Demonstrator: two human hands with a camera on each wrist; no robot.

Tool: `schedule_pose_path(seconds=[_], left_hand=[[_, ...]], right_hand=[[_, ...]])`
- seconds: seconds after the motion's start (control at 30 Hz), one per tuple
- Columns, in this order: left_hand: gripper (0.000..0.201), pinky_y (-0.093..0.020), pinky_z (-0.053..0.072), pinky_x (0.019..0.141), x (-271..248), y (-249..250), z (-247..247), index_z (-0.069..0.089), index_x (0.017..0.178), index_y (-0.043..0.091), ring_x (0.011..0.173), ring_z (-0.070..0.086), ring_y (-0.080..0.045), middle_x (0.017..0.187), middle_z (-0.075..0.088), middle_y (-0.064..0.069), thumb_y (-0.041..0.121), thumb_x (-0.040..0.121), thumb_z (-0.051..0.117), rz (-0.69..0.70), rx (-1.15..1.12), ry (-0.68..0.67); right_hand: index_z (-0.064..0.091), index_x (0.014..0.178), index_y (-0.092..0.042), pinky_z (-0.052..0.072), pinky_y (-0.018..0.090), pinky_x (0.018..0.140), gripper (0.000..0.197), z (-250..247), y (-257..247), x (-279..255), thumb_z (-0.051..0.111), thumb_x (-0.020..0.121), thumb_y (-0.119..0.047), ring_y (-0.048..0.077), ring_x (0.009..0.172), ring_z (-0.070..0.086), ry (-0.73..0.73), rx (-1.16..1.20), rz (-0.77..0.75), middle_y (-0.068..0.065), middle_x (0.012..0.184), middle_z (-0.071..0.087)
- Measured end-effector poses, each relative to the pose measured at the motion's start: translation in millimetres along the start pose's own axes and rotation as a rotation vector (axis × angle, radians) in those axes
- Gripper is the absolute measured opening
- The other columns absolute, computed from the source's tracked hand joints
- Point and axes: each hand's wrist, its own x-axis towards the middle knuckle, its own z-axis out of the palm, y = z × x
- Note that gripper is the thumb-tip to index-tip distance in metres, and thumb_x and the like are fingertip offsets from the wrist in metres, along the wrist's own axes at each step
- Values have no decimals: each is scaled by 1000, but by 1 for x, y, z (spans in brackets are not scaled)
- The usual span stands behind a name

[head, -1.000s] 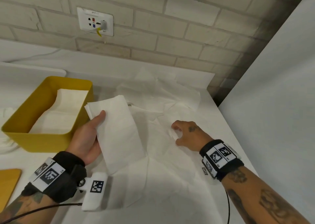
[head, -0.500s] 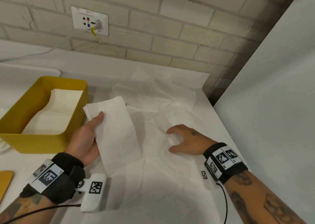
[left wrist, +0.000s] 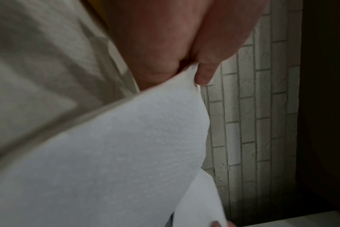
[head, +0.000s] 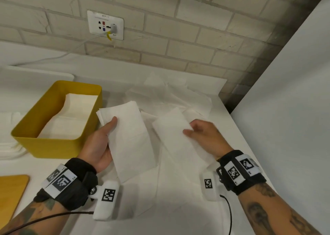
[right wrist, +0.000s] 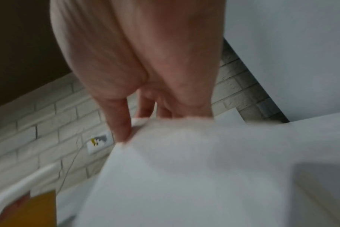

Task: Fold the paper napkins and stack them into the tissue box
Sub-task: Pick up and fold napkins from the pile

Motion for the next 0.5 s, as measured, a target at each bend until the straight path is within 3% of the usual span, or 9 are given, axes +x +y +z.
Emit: schedule_pose_path(seconds=[0.07, 0.17, 0.27, 0.37, 0.43, 0.5], left_hand=[[22, -41, 54, 81, 1, 3, 3, 65, 119, 20, 93, 77, -20, 106, 79, -4, 30, 105, 52, -4, 7, 1], [24, -41, 55, 84, 2, 7, 11, 68, 118, 18, 99, 75, -23, 109, 79, -6, 31, 104, 53, -16, 22, -14], [27, -43, 54, 92, 2, 10, 21, 70, 118, 16, 103, 75, -24, 112, 78, -7, 33, 104, 54, -26, 52, -52], [37, -46, 50, 105, 3, 10, 24, 66, 130, 14, 113, 71, -26, 121, 75, -8, 37, 104, 53, -52, 77, -97], [46, -50, 43, 113, 3, 9, 25, 61, 138, 13, 122, 67, -29, 130, 71, -10, 43, 104, 51, -81, 76, -131], [53, -52, 38, 117, 3, 7, 25, 58, 143, 14, 128, 62, -31, 137, 66, -13, 50, 106, 45, -93, 67, -174]], right_hand=[[64, 97, -8, 55, 42, 88, 11, -10, -12, -7, 72, 92, -13, 25, 88, 72, 132, 276, -23, 4, 93, 78], [65, 107, -14, 57, 48, 93, 19, -21, -43, -19, 71, 90, -7, 30, 94, 74, 134, 471, -106, 10, 100, 78], [62, 120, -18, 61, 38, 83, 37, -22, -78, -32, 67, 84, -9, 24, 96, 75, -3, 713, -270, 11, 105, 78], [58, 128, -23, 61, 30, 81, 50, -12, -106, -41, 63, 81, -7, 19, 96, 74, -138, 966, -382, 9, 105, 77], [59, 127, -22, 61, 32, 80, 48, 8, -110, -38, 66, 82, -10, 21, 93, 74, -143, 953, -315, 10, 102, 77], [63, 123, -17, 60, 35, 77, 38, 33, -106, -34, 71, 87, -10, 23, 89, 75, -81, 786, -183, 11, 99, 78]])
